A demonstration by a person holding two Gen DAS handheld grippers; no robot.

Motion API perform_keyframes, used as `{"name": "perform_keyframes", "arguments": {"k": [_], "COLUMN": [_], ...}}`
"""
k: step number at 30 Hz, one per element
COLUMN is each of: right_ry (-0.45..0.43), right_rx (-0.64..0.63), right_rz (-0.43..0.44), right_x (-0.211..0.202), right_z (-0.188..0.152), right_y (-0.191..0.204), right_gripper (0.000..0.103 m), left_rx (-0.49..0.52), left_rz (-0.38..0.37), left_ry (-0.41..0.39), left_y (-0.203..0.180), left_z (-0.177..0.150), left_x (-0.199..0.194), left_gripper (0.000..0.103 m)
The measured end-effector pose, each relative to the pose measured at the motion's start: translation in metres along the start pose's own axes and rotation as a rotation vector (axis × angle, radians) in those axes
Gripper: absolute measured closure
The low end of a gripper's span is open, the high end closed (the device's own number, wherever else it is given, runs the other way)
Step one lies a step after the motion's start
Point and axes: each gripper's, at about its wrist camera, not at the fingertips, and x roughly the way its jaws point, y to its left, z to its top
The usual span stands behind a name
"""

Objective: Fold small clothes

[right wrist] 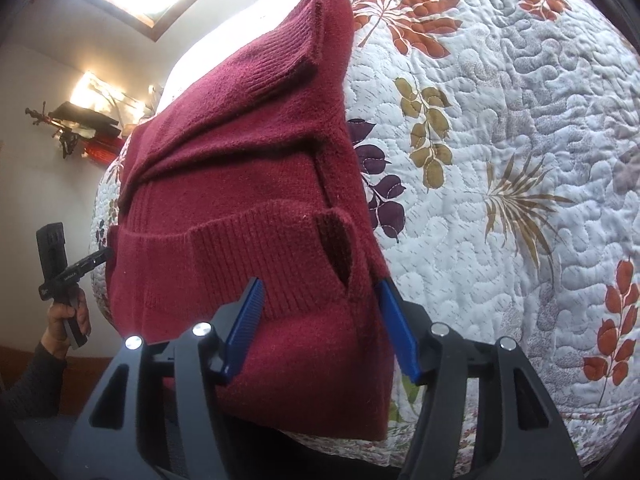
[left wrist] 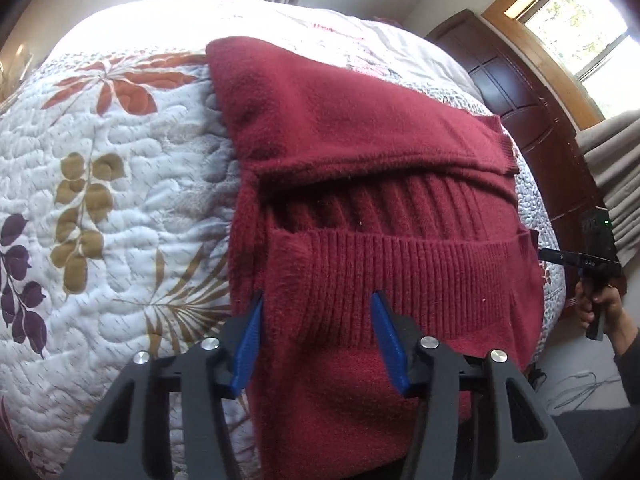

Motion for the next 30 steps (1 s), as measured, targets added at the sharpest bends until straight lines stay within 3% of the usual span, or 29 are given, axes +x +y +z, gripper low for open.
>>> {"name": "perform_keyframes", "arguments": {"k": [7,9,10,12,16,20,25,28,30], "right_ry": [0.02,0.027,0.029,0.031,0.028,0.037,0.036,0.033,0.001], "right_rx": [-0.098,-0.123,-0.139,-0.143,-0.151,-0.146,-0.133,-0.136,-0.132], "right_rz": [-0.041,-0.047,-0.059,-0.048,-0.041,-0.045,-0.032,-0.029,-0.033], "right_x": [0.012,0.016,0.017,0.017,0.017,0.019,0.023,0.02,0.011], "right_z": [0.01,0.011,0.012,0.012,0.011,0.012,0.012,0.012,0.01], "right_y": [0.014,0.018,0.02,0.023,0.024,0.019,0.021,0.023,0.026], "right_gripper": [0.046,0.062,0.075,0.094,0.091,0.082,0.081,0.097,0.097], "left_rx": [0.007,0.002,-0.006,-0.014,-0.015,-0.014,0.0,0.028,0.031], "left_rz": [-0.005,-0.001,-0.003,-0.012,-0.02,-0.015,0.009,0.028,0.023], "left_ry": [-0.007,-0.007,-0.009,-0.013,0.005,0.014,0.016,-0.005,-0.035], "left_y": [-0.007,-0.007,-0.006,-0.004,-0.003,0.001,-0.008,-0.012,-0.012], "left_z": [0.0,0.001,0.001,0.001,0.001,0.003,0.005,0.003,0.001], "left_x": [0.003,0.005,0.005,0.003,0.007,0.008,0.012,0.009,0.003], "left_gripper": [0.053,0.06,0.062,0.074,0.077,0.062,0.063,0.089,0.095]}}
